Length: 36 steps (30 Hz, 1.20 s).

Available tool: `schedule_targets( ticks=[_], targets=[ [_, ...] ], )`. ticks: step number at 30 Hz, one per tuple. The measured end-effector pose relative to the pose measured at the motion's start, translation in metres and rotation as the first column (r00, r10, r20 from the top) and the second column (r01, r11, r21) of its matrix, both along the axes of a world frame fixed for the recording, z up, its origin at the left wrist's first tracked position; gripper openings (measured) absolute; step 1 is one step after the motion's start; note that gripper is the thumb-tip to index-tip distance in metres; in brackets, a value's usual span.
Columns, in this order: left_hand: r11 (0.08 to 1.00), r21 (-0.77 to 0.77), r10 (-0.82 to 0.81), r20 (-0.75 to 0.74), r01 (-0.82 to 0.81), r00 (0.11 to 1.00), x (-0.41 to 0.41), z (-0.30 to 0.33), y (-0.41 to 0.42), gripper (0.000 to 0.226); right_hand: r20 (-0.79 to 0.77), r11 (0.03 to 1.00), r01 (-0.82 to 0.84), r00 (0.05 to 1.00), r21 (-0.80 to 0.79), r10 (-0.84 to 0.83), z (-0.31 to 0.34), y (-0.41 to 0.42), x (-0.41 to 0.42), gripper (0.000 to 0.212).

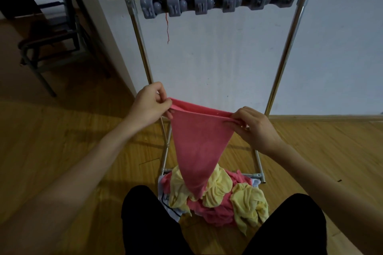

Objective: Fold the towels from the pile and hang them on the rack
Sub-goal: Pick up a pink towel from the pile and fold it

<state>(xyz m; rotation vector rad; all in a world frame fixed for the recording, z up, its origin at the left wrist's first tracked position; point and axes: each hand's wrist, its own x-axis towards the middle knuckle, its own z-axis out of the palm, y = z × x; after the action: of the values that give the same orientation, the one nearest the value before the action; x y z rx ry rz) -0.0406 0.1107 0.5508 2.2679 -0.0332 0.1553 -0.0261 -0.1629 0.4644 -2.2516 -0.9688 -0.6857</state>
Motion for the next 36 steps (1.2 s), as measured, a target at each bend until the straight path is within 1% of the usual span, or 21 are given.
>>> schedule_targets(
  ticks=[3, 7, 11, 15, 18, 22, 23, 26, 28, 31, 36],
  targets=[
    [0.995, 0.08, -0.066, 0.021, 0.065, 0.998, 0.0, 0.009, 0.004, 0.01, -0.042, 0.99, 0.024, 0.999, 0.142, -0.018, 0.01, -0.003, 0.003, 0.024],
    [0.98, 0.176, -0.102, 0.052, 0.091, 0.993, 0.004, 0.027, 0.006, 0.011, -0.019, 0.97, 0.058, 0.998, 0.235, -0.055, 0.025, -0.004, 0.011, 0.019],
    [0.984, 0.155, -0.107, 0.133, 0.086, 0.985, 0.008, 0.05, 0.003, 0.008, -0.032, 0.917, 0.085, 0.996, 0.389, -0.078, 0.049, 0.0, 0.015, 0.016],
    [0.982, 0.169, -0.122, 0.203, 0.088, 0.971, 0.012, 0.066, 0.003, 0.007, -0.135, 0.86, 0.081, 0.991, 0.504, -0.014, 0.071, 0.0, 0.017, 0.014],
    [0.979, 0.192, -0.114, 0.225, 0.071, 0.968, 0.015, 0.068, 0.003, 0.008, -0.184, 0.869, 0.101, 0.983, 0.483, -0.013, 0.078, -0.001, 0.014, 0.012],
    [0.976, 0.216, -0.087, 0.232, 0.036, 0.969, 0.016, 0.063, 0.003, 0.012, -0.174, 0.904, 0.091, 0.985, 0.419, -0.019, 0.077, -0.002, 0.012, 0.008],
    [0.975, 0.222, -0.084, 0.233, 0.031, 0.969, 0.015, 0.061, 0.002, 0.012, -0.176, 0.902, 0.087, 0.984, 0.422, -0.012, 0.076, -0.002, 0.011, 0.011],
    [0.972, 0.23, -0.101, 0.22, 0.049, 0.97, 0.011, 0.057, 0.0, 0.014, -0.209, 0.883, 0.093, 0.978, 0.459, 0.006, 0.074, -0.004, 0.012, 0.027],
    [0.968, 0.229, -0.146, 0.187, 0.101, 0.971, 0.007, 0.053, -0.003, 0.014, -0.23, 0.885, 0.123, 0.973, 0.449, -0.018, 0.073, -0.005, 0.014, 0.028],
    [0.953, 0.22, -0.236, 0.115, 0.207, 0.965, 0.002, 0.048, -0.008, 0.014, -0.293, 0.89, 0.16, 0.956, 0.428, -0.031, 0.067, -0.002, 0.021, 0.01],
    [0.904, 0.128, -0.409, -0.026, 0.409, 0.912, -0.005, 0.041, -0.016, 0.022, -0.403, 0.847, 0.244, 0.914, 0.473, -0.039, 0.055, 0.011, 0.025, 0.007]
  ],
)
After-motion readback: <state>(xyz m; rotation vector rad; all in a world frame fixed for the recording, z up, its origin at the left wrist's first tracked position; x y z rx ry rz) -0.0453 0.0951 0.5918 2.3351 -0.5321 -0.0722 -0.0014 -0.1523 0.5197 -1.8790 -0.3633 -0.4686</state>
